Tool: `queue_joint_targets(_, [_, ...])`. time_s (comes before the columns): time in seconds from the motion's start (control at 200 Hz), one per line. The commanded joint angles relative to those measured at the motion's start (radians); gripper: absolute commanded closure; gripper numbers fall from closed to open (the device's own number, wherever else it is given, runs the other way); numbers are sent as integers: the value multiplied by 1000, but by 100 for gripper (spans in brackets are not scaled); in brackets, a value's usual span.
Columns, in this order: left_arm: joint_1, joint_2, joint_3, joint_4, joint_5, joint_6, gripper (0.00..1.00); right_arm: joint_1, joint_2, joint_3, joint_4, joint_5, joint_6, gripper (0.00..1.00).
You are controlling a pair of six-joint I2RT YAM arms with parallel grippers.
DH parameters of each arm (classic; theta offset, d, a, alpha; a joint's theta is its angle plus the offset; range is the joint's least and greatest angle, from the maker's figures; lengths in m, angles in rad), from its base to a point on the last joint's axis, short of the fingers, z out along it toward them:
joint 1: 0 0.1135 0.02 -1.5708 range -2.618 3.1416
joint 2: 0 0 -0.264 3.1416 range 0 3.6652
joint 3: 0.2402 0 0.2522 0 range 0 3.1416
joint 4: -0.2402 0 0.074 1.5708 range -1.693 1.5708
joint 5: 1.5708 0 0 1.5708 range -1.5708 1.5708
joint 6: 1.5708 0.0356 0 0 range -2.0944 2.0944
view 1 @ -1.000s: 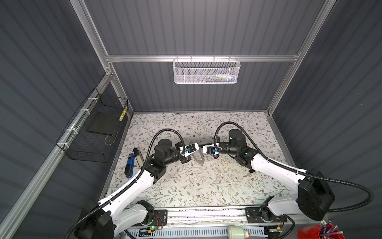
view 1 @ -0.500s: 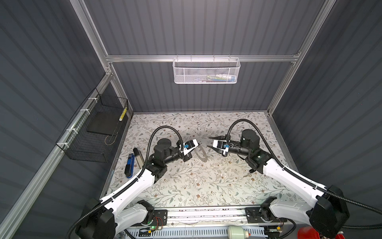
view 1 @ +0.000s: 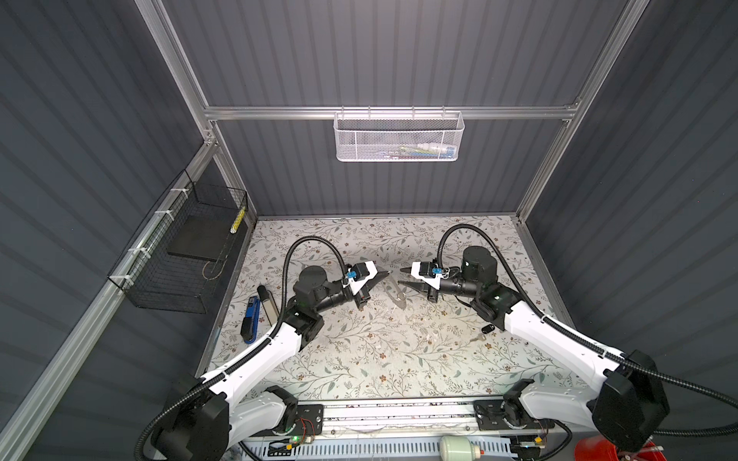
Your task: Put the keys on the keyring
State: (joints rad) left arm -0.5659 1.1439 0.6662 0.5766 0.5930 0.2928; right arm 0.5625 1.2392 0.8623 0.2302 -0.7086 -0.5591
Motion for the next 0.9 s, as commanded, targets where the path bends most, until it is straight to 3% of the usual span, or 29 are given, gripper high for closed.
queue_joint_targets(0.0, [9,11,-2,68,52,-46,100,-9,2,32,10,-69,64,69])
queue_joint_targets(0.42, [10,35,35,29,127,-29,100,-26,33,47,54,-149,147,77])
queue_joint_targets(0.895, [9,41,45,25,144,-24,100,-29,52,46,11,-187,134,82])
